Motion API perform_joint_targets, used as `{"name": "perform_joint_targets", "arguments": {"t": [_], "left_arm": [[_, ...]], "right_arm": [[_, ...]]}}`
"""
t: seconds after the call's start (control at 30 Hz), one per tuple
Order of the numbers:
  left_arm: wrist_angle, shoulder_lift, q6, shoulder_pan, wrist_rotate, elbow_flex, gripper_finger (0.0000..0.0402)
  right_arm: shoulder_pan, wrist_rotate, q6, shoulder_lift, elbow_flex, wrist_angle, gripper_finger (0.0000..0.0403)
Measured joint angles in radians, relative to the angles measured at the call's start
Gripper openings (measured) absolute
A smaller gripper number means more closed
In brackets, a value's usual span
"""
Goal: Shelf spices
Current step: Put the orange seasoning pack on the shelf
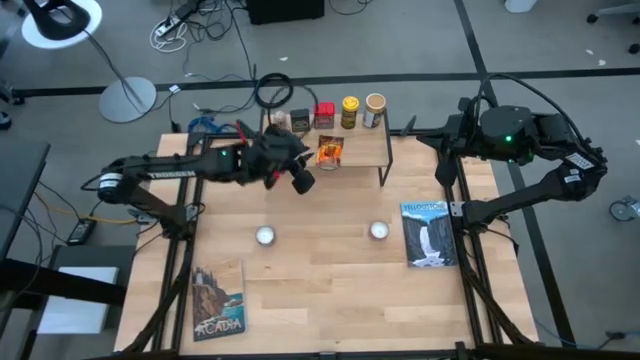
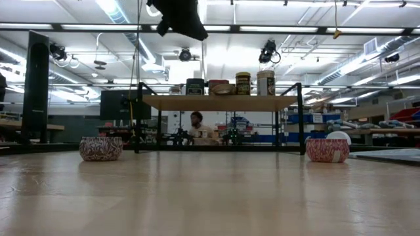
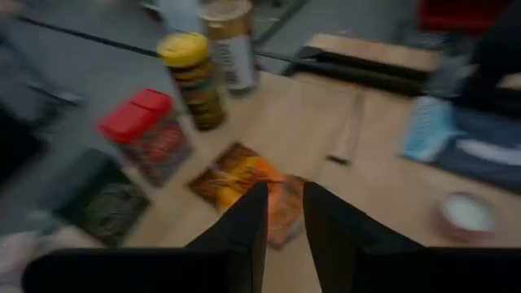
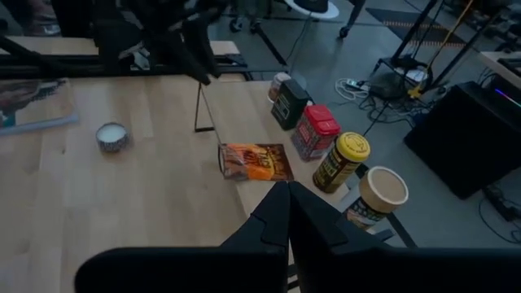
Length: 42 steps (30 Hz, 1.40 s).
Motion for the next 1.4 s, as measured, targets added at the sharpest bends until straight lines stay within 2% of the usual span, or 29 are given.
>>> {"name": "perform_joint_targets", "arguments": {"t": [0.07, 0.27, 0.53, 0.83, 1.17, 1.4], "left_arm": [[0.001, -0.002, -0.023, 0.038, 0.117, 0.000, 0.0082], [-0.001, 0.010, -0.131, 0.147, 0.386, 0.000, 0.0081], [0.002, 0.082, -0.259, 0.224, 0.569, 0.000, 0.0081], [0.050, 0.204, -0.380, 0.249, 0.567, 0.000, 0.0099], [0.061, 0.208, -0.469, 0.318, 0.566, 0.000, 0.0107], [0.044, 0.208, -0.516, 0.344, 0.567, 0.000, 0.0165]], "right_arm": [[0.000, 0.000, 0.001, 0.001, 0.000, 0.006, 0.0004], [0.000, -0.004, 0.008, 0.001, 0.000, 0.022, 0.0007], [0.000, -0.006, 0.008, 0.001, 0.000, 0.028, 0.0005], [0.000, -0.009, -0.008, 0.001, 0.000, 0.034, 0.0004], [0.000, -0.027, -0.033, 0.001, 0.000, 0.033, 0.0005], [0.000, -0.051, -0.049, 0.001, 0.000, 0.033, 0.0006]]}}
